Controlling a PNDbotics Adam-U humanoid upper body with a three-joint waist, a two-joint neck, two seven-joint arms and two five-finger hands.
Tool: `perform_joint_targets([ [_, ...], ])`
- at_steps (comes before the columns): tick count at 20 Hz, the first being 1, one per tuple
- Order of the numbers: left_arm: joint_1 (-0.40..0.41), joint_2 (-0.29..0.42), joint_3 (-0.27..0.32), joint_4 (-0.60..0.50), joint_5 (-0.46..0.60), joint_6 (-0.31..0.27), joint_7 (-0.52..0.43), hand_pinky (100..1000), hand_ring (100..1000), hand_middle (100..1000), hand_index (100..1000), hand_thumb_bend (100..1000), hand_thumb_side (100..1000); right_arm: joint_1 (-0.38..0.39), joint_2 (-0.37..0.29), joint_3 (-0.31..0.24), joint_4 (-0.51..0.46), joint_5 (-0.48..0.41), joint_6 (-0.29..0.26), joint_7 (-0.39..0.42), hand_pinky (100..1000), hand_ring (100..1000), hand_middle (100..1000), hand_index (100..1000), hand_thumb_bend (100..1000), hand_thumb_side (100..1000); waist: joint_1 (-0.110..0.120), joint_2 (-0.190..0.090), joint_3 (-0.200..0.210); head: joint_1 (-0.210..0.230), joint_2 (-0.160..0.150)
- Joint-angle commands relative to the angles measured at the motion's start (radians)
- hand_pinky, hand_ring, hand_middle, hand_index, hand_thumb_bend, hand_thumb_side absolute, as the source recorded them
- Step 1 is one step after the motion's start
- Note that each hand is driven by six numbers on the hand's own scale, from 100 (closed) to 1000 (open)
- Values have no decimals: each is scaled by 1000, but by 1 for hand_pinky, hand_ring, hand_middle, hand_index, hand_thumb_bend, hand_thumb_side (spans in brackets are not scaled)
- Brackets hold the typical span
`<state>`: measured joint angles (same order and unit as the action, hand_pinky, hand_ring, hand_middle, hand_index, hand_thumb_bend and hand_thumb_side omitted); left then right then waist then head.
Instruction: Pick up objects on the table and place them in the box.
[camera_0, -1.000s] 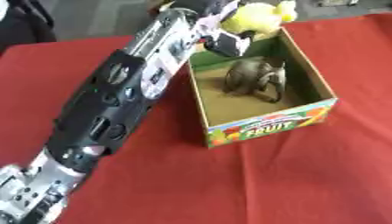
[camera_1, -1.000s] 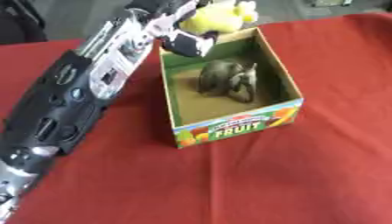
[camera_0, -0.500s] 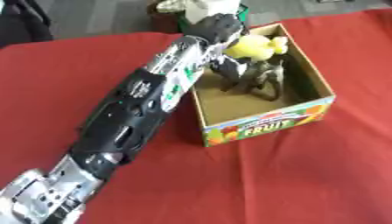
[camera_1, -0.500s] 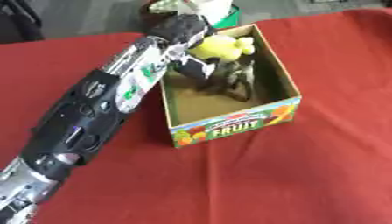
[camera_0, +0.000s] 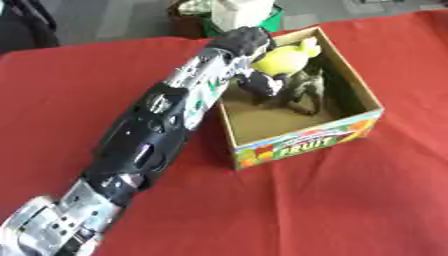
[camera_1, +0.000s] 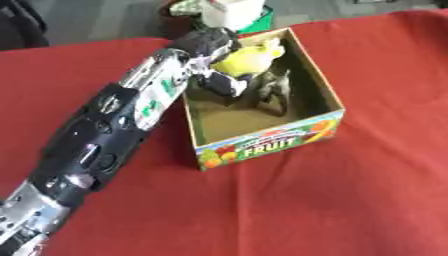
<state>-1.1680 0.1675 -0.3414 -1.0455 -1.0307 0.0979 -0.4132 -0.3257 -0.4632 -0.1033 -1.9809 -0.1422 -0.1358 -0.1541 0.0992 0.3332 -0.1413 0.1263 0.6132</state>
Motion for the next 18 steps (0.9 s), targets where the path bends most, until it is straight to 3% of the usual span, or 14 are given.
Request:
perform_joint_targets([
  [1,3,6,-4,17,14,-16,-34,704,735,756,856,375,594,-10,-13,-2,-19,-5,2,0,679,766,623,812,100,1000,-6,-13,-1,-1,-4],
  [4,3,13,-3,6,30,-30,-57,728,761,789,892,592,708,-6,-12,-4,-19,-4,4,-1,679,766,623,811,100,1000,-6,-15,4,-5,2],
  [7,1,24,-4,-13,32,-35,-82,748,788,818,915,681,742,-3,-11,-4,-19,-3,5,-2,679,766,623,811,100,1000,-7,-19,9,-8,7],
  [10,1,32,-1,-32,22,-30,-88,782,826,857,949,724,753,0,-10,-4,-19,-4,7,-1,679,766,623,811,100,1000,-9,-22,13,-9,7],
  [18,0,63,20,-125,24,-4,-53,787,828,861,940,685,762,10,-8,-6,-19,-3,10,-3,678,766,623,811,100,1000,-15,-34,27,-14,14],
])
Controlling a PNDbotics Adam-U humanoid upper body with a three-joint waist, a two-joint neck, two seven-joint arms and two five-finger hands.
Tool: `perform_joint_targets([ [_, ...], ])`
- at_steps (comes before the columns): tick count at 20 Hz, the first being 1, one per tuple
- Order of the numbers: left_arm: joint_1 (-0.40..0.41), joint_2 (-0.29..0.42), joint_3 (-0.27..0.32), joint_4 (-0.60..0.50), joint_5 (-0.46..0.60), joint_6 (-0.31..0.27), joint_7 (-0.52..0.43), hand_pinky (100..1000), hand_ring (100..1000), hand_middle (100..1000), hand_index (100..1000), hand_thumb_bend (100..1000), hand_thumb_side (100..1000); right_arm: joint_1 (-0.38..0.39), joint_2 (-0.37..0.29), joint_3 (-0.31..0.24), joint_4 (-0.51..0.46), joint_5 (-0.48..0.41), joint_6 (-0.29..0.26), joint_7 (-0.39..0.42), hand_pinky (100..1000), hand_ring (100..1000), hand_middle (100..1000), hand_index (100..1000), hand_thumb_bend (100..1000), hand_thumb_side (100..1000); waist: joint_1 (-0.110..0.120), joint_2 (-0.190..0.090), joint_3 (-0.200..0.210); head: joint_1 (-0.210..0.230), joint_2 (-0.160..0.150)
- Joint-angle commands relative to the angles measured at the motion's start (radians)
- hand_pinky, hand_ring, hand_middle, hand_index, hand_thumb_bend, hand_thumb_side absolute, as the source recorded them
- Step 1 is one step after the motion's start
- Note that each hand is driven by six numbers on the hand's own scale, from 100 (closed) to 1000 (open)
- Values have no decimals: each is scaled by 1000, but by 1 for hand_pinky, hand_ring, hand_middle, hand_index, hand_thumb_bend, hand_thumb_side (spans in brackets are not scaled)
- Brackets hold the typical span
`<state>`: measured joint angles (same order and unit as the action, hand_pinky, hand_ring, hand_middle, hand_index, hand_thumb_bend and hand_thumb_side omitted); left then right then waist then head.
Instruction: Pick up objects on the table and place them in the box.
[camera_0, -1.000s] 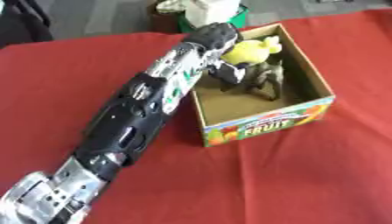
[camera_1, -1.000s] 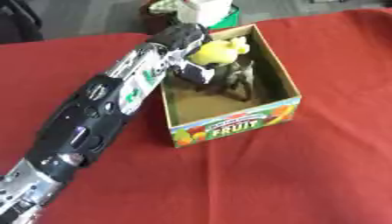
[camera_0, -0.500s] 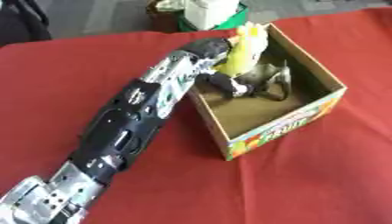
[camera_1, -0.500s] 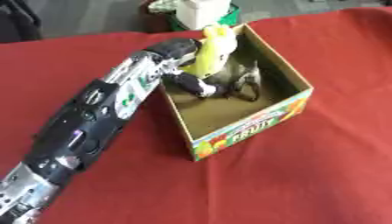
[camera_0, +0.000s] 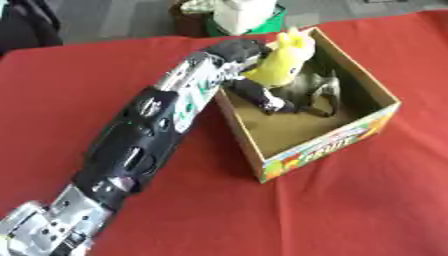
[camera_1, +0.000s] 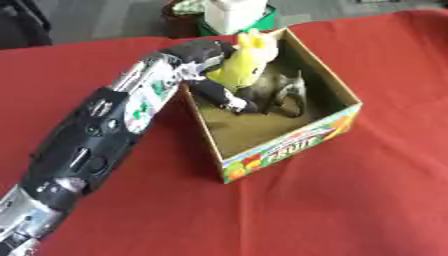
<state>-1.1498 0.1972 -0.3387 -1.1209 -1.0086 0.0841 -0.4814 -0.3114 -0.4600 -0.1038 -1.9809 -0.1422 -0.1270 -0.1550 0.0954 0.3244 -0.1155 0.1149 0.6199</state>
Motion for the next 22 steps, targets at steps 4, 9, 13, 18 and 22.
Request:
perform_joint_targets([
  [4,-18,58,27,-109,-21,39,37,782,822,849,922,667,761,2,-12,-6,-19,-3,2,-4,678,766,623,811,100,1000,-13,-31,9,-5,13],
  [9,-7,80,33,-189,-22,59,36,768,804,831,904,614,767,6,-14,-8,-19,-3,1,-6,678,766,624,810,100,1000,-18,-37,20,-9,19],
  [13,5,98,40,-263,-7,89,42,758,787,815,888,578,763,8,-16,-9,-19,-3,-1,-9,677,766,624,810,100,1000,-21,-41,28,-12,24],
  [18,36,140,68,-428,31,153,85,741,751,786,869,433,769,12,-24,-15,-19,-2,-8,-17,677,766,625,810,100,1000,-27,-47,41,-21,35],
  [22,97,185,109,-598,119,233,197,722,707,754,857,226,719,16,-30,-22,-19,-1,-15,-28,676,766,626,809,100,1000,-32,-52,55,-33,43],
])
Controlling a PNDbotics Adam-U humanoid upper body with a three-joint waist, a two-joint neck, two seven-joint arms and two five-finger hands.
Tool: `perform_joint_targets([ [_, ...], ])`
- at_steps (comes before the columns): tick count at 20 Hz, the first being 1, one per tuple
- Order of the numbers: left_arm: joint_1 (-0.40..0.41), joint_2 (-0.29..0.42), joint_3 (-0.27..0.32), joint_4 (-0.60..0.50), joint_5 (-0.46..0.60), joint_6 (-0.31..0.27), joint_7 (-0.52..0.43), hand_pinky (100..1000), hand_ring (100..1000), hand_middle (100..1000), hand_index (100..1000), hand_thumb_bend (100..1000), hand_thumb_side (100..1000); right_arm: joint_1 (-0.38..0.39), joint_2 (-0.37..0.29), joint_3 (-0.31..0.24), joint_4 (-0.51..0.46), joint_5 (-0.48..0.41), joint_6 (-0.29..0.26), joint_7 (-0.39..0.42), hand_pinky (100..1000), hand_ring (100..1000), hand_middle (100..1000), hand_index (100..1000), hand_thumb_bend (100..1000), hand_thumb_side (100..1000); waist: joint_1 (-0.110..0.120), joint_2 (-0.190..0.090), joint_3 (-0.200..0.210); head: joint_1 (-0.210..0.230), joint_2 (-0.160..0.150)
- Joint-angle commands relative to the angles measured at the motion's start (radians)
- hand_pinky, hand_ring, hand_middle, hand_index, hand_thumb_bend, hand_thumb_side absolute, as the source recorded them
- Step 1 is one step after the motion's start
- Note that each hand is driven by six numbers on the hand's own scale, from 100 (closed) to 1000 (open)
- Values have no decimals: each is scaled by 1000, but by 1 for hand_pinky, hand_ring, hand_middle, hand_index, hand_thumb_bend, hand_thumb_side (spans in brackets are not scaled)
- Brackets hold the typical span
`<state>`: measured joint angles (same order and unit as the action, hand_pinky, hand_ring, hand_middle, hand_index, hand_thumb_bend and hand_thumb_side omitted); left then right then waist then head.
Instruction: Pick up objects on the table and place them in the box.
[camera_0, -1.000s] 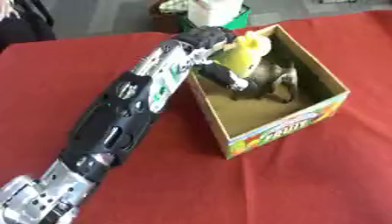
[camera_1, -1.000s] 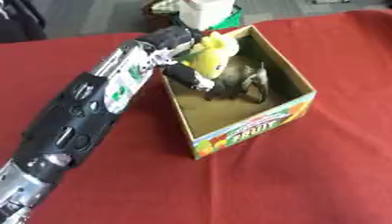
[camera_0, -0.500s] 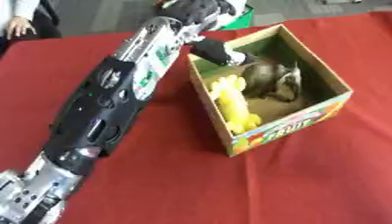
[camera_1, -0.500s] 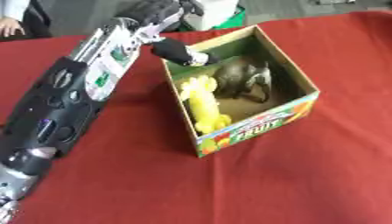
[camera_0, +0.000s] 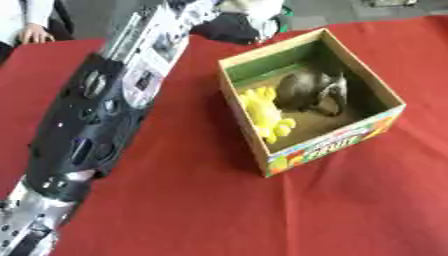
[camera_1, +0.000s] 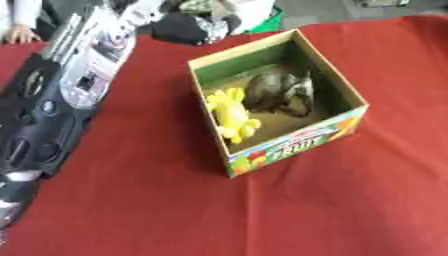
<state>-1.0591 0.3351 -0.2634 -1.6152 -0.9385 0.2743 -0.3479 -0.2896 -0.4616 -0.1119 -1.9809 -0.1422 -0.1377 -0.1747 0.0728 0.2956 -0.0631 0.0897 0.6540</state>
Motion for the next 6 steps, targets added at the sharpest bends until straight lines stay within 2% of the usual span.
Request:
perform_joint_targets([
  [1,28,60,41,-143,74,62,100,715,697,748,853,168,732,-5,-29,-15,-19,-1,-7,-11,676,766,627,809,100,1000,-10,-24,5,-11,9],
  [3,75,87,59,-219,125,89,176,710,691,749,855,118,733,-4,-31,-17,-19,0,-11,-15,676,766,627,809,100,1000,-14,-25,10,-17,9],
  [6,142,120,86,-306,181,114,279,699,675,742,852,100,728,-1,-33,-22,-19,1,-17,-21,676,766,628,809,100,1000,-19,-24,17,-26,11],
])
